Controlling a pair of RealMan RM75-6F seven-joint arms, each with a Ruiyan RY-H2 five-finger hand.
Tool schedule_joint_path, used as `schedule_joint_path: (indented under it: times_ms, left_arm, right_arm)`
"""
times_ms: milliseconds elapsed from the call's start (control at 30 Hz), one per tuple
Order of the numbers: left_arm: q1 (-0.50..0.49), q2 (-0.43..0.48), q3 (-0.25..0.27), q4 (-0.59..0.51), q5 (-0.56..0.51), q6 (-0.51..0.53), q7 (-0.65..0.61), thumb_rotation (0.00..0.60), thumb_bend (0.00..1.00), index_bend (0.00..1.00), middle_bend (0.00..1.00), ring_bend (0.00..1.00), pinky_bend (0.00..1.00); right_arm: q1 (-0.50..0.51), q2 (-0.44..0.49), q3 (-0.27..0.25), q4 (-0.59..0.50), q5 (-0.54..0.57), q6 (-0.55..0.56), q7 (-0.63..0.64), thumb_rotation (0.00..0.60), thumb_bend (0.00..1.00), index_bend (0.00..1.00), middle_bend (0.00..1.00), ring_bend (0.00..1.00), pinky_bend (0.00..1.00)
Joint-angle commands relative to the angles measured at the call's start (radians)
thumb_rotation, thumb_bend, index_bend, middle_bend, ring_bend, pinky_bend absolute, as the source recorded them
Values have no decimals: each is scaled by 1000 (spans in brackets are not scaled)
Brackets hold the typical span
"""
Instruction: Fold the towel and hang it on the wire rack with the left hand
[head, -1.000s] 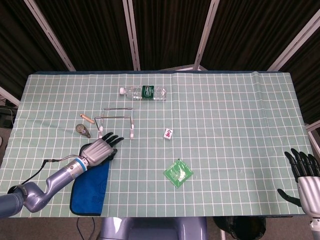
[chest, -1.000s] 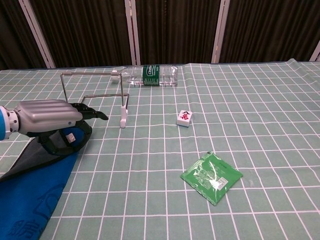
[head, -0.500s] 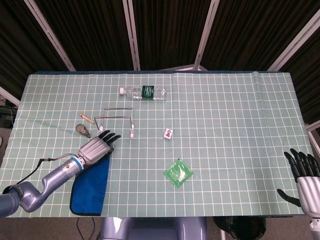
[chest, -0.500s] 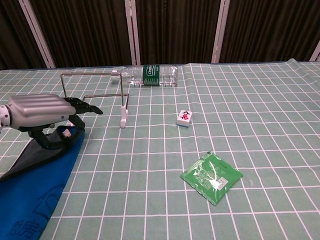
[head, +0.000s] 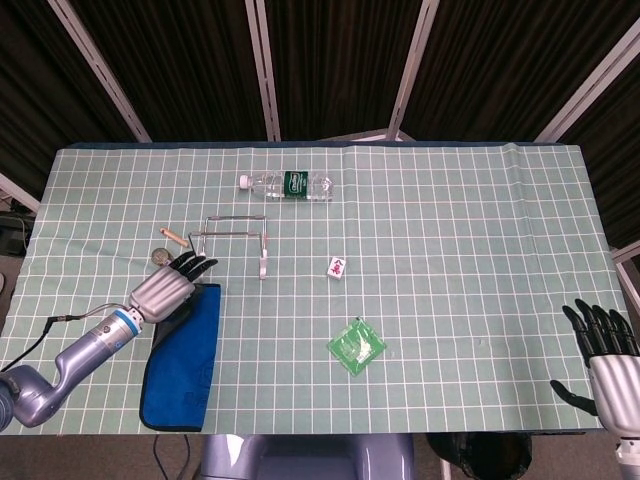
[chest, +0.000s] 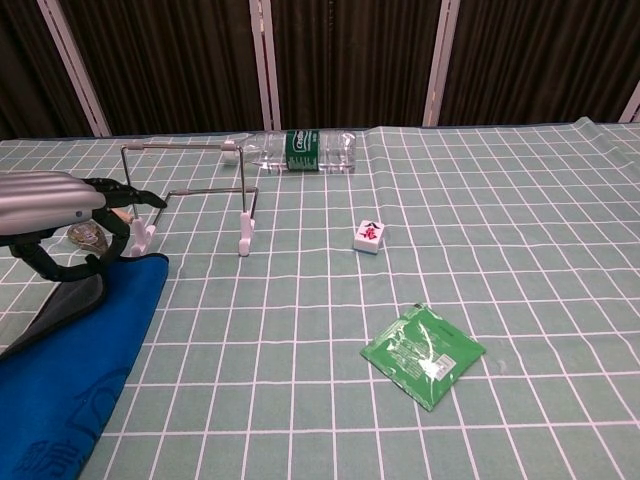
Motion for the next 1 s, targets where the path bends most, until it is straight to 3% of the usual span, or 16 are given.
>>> schedule_joint_path:
  times_ms: [33, 133, 200, 233, 300, 400, 733, 1000]
  left_arm:
    - [10, -22, 6, 46, 24, 34, -54, 600, 520, 713, 0, 0, 0]
    - [17, -31, 13, 77, 36, 48, -82, 600, 519, 703, 0, 0, 0]
    - [22, -33, 18, 90, 41, 57, -105, 600, 509, 596, 0, 0, 0]
    - [24, -34, 21, 96, 46, 63, -114, 600, 470, 494, 0, 0, 0]
    - [27, -40, 24, 110, 54, 75, -138, 600, 285, 214, 0, 0, 0]
    - [29, -50, 30, 135, 73, 97, -179, 600, 139, 16, 0, 0, 0]
    - [40, -51, 44, 164, 108, 152, -221, 600, 126, 0, 0, 0, 0]
    - [81, 21, 65, 121, 142, 255, -233, 600, 128, 0, 0, 0, 0]
  right_arm:
    - [-1, 0, 0, 0, 2, 1, 0, 600, 0, 0, 0, 0, 0]
    - [-1, -1, 1, 0, 6, 0, 0, 600, 0, 0, 0, 0, 0]
    - [0, -1, 1, 1, 7, -4, -1, 600, 0, 0, 0, 0, 0]
    - [1, -2, 1, 1, 7, -6, -2, 600, 0, 0, 0, 0, 0]
    - [3, -3, 0, 3, 8, -10, -4, 600, 0, 0, 0, 0, 0]
    - [4, -4, 1, 2, 8, -11, -5, 600, 0, 0, 0, 0, 0]
    - [2, -1, 0, 1, 6, -7, -3, 600, 0, 0, 0, 0, 0]
    - [-4, 6, -3, -5, -8, 8, 7, 600, 0, 0, 0, 0, 0]
